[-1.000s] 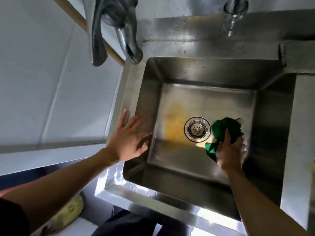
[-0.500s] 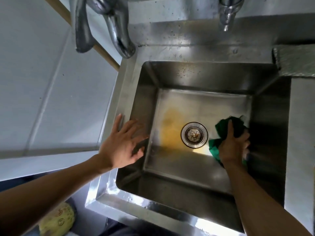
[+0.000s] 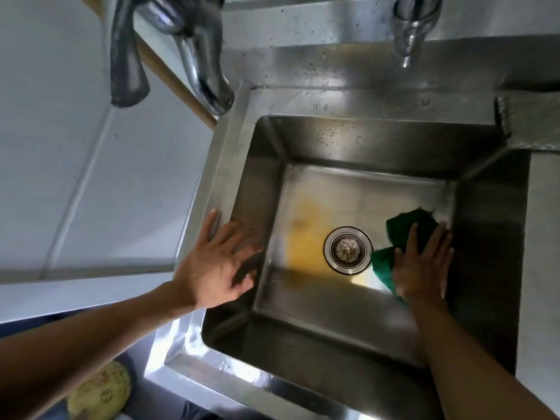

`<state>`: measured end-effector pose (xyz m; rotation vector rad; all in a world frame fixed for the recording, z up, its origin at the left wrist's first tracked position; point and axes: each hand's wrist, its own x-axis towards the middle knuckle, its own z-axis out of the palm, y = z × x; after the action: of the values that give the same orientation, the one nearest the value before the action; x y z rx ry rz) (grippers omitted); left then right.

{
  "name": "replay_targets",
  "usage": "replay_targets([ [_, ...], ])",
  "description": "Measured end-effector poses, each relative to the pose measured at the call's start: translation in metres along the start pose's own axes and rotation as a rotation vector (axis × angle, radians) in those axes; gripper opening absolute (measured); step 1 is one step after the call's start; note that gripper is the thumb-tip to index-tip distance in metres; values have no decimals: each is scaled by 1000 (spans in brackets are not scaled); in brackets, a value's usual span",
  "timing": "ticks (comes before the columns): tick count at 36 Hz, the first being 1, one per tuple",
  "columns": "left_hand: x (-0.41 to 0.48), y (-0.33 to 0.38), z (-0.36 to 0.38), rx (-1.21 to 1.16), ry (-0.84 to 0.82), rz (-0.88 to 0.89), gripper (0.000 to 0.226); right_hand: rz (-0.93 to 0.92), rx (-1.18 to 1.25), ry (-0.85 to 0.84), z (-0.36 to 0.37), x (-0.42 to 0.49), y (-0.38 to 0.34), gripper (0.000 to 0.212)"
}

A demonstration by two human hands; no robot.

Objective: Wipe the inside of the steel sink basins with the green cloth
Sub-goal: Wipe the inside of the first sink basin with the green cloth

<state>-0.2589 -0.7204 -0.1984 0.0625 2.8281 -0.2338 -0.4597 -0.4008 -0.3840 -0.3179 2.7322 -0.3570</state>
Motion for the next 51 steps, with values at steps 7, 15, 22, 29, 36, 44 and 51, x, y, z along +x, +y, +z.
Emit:
replay_targets([
  [7,1,1,2,19,2,-4,51,-312,-106,-46,7,-14,8,72],
  [15,1,1,1,44,-3,4,49,-143,-117,-61,7,-16,14,79],
  [22,0,1,2,58,0,2,49,-103,35,66,1,47,-13,67],
  [29,-1,1,2,86,-10,9,48,-204,-88,-78,9,-11,4,76],
  [36,-1,0,6,90,-15,12,47,-109,-84,-107,7,-32,12,89],
  [44,0,1,3,95,-4,-1,43,-125,91,15,-9,49,-26,65],
  [51,-1,1,3,103,-33,8,49,-32,124,-38,4,-5,-3,68],
])
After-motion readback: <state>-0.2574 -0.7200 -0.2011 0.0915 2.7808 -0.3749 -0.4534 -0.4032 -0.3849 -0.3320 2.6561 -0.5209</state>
